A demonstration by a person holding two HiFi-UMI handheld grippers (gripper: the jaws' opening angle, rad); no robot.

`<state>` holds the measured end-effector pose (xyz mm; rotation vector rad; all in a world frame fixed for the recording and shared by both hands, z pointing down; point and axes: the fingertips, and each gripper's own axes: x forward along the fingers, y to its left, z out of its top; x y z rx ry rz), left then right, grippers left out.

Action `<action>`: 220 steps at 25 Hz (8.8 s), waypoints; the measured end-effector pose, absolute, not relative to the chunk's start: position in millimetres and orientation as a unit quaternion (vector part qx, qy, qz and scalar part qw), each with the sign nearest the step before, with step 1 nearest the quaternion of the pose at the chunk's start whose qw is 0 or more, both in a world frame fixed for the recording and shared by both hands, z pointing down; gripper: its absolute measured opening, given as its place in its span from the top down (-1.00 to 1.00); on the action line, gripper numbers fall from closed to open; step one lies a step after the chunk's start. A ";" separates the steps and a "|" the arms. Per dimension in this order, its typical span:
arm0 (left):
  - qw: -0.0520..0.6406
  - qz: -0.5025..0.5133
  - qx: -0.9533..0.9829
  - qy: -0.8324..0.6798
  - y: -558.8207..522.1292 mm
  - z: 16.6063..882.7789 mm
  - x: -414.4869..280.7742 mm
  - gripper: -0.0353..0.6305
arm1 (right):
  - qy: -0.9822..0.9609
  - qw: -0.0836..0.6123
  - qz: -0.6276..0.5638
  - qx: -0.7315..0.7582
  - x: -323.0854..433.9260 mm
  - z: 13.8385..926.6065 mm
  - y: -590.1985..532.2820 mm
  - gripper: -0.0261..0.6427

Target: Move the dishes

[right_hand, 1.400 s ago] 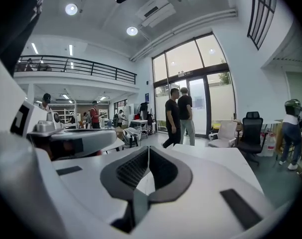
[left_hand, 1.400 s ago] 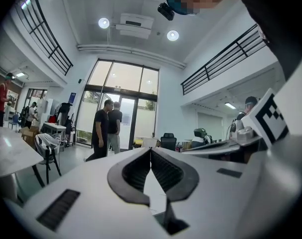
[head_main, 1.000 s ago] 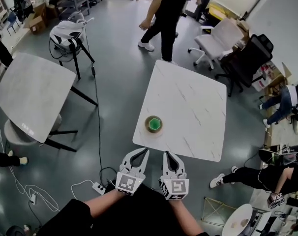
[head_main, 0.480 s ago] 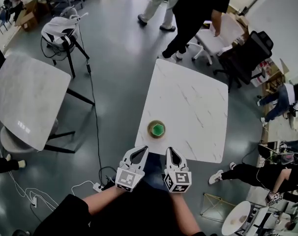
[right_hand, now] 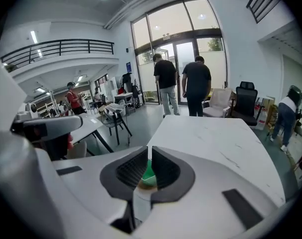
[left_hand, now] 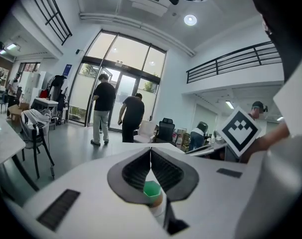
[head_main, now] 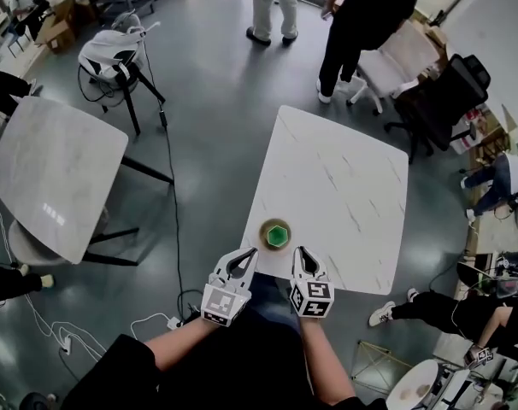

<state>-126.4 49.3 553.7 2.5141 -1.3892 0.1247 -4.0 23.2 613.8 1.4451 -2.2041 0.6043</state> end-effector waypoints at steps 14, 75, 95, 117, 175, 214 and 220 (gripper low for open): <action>0.152 0.081 0.847 -0.503 4.6 578.6 -115.7 0.84 | -0.781 0.327 0.309 0.432 -11.1 730.7 -21.8 0.60; 0.149 0.084 0.856 -0.488 -80.2 574.6 103.7 0.84 | -0.772 0.369 0.236 0.461 269.7 677.8 -158.1 0.85; 0.170 0.112 0.834 -0.512 -92.2 596.7 133.9 0.84 | -0.754 0.379 0.297 0.447 322.5 750.6 -220.5 0.85; 0.172 0.056 0.842 -0.509 -56.5 558.7 56.4 0.84 | -0.776 0.281 0.276 0.493 254.0 640.3 -164.5 0.85; 0.232 0.126 0.848 -0.459 -2.8 629.0 -108.0 0.84 | -0.722 0.372 0.428 0.397 8.5 798.0 -16.3 0.71; 0.200 0.111 0.879 -0.418 -30.3 602.7 60.9 0.84 | -0.721 0.289 0.436 0.455 188.8 712.6 -56.2 0.84; 0.200 0.116 0.875 -0.426 -41.4 605.0 108.1 0.84 | -0.720 0.305 0.428 0.453 255.2 716.1 -74.8 0.84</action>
